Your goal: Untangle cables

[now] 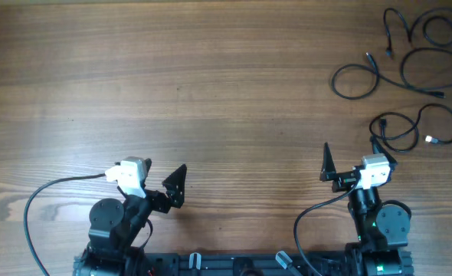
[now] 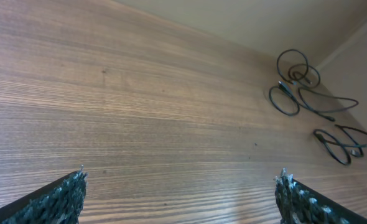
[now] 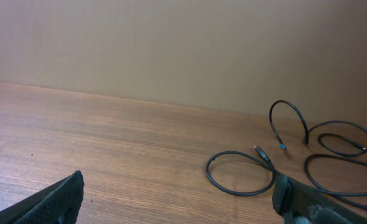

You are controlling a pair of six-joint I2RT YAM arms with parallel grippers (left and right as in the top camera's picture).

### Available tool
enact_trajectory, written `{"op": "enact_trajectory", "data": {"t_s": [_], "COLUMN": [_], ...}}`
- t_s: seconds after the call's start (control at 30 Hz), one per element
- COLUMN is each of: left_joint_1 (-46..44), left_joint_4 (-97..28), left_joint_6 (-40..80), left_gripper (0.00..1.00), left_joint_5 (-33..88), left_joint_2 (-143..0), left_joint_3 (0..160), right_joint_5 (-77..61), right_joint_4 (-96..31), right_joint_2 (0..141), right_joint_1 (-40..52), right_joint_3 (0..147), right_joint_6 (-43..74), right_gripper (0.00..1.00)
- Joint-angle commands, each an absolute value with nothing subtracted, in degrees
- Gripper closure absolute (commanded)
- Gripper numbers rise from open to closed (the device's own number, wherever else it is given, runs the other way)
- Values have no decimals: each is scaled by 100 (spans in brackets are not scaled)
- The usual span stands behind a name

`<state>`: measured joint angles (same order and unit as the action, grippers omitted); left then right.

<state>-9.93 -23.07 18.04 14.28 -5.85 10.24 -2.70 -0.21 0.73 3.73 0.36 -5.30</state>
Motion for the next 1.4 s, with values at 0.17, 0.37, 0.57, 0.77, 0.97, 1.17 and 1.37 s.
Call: {"op": "enact_trajectory", "data": {"t_s": [0.17, 0.37, 0.57, 0.77, 0.97, 1.17, 1.37], "left_joint_1": [-661, -650, -642, -493, -327, -325, -325], "left_joint_4": [-2023, -580, 117, -440, -403, -432, -443], "left_joint_6": [1190, 722, -152, -375, 351, -429, -578], "left_gripper": [0, 0, 0, 0, 0, 0, 0], "left_joint_5": [1433, 1076, 930, 12, -523, -283, -178], "left_joint_2": [-19, -19, -19, -19, -19, -19, -19], "left_joint_3": [663, 379, 32, 32, 32, 32, 32], "right_joint_5": [-279, -279, -279, -276, -279, -279, -279], "right_joint_4": [-5, -5, -5, -5, -5, -5, -5], "right_joint_2": [21, 21, 21, 21, 21, 21, 21], "right_joint_1": [368, 368, 368, 368, 368, 368, 368], "right_joint_3": [36, 36, 36, 36, 36, 36, 36], "right_joint_6": [-598, -598, -596, -600, -598, -598, -598], "right_gripper": [0, 0, 0, 0, 0, 0, 0]}}
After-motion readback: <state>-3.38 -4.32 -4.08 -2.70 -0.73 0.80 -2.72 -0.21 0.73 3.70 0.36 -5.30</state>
